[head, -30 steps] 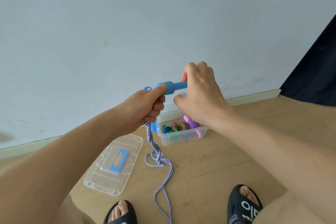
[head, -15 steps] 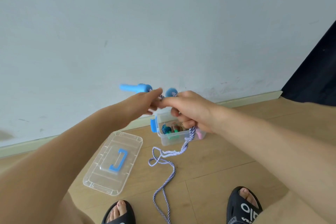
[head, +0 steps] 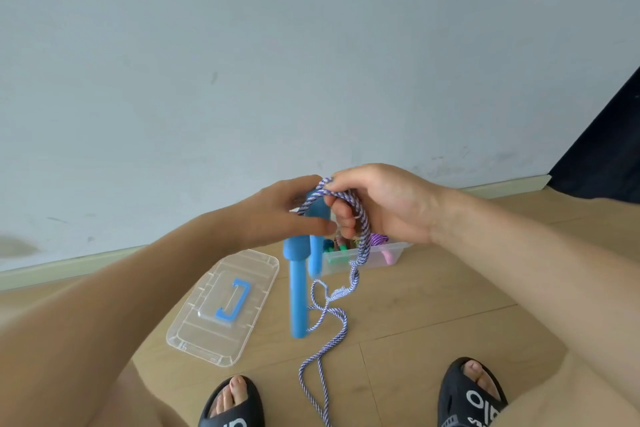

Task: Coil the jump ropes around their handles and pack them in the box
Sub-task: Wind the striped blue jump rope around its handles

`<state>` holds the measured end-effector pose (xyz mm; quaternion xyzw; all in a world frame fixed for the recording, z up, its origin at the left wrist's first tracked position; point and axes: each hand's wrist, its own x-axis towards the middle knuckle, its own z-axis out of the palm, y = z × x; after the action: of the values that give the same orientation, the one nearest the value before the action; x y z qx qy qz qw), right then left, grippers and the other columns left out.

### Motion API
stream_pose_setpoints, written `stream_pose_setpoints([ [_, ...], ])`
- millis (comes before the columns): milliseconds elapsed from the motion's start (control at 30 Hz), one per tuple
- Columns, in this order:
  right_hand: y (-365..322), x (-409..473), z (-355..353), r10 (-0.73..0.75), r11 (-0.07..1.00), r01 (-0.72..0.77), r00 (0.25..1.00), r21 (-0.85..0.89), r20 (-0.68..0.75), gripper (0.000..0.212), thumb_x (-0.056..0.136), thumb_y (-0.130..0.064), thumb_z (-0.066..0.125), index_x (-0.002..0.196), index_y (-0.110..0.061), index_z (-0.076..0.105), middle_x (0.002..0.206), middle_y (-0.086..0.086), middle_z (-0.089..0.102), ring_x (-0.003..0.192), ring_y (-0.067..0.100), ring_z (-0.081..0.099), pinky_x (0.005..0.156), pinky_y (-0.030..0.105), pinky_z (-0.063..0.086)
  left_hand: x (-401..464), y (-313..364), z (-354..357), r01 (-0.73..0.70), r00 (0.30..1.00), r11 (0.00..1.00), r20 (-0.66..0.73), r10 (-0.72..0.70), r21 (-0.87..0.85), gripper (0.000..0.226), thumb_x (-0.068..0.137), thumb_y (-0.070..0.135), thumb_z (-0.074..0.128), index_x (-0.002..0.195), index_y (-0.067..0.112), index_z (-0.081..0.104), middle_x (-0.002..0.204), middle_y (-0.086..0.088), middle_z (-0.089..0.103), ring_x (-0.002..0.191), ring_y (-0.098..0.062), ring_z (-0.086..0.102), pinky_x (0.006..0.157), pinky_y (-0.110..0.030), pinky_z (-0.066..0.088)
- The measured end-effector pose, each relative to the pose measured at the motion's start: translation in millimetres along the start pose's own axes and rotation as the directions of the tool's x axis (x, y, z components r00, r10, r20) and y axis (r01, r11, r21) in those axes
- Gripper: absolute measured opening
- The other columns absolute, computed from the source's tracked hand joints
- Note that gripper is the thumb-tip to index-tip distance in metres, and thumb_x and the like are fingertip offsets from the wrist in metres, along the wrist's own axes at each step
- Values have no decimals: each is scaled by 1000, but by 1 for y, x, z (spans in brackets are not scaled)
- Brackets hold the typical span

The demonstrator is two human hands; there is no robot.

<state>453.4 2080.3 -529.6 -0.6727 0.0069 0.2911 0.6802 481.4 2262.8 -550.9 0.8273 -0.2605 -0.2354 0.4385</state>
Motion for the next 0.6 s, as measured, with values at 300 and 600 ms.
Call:
stream_pose_setpoints([
  [300, -4, 5, -14, -81, 997, 75, 966, -34, -244, 41, 92, -37, 60, 63, -22, 36, 55, -4, 20, 51, 15, 14, 49, 29, 15, -2, 5, -9, 54, 998, 977, -18, -59, -206, 40, 76, 12, 70, 113, 3, 55, 91, -18, 68, 85, -31, 71, 89, -50, 56],
  [600, 9, 6, -4, -99, 943, -1, 954, -333, -283, 48, 82, -54, 70, 97, -10, 59, 69, -1, 67, 44, 16, 34, 44, 23, 33, -4, 2, -7, 64, 994, 969, -102, -41, 240, 33, 71, 37, 72, 101, 35, 57, 92, 2, 65, 77, -18, 61, 75, -40, 55],
])
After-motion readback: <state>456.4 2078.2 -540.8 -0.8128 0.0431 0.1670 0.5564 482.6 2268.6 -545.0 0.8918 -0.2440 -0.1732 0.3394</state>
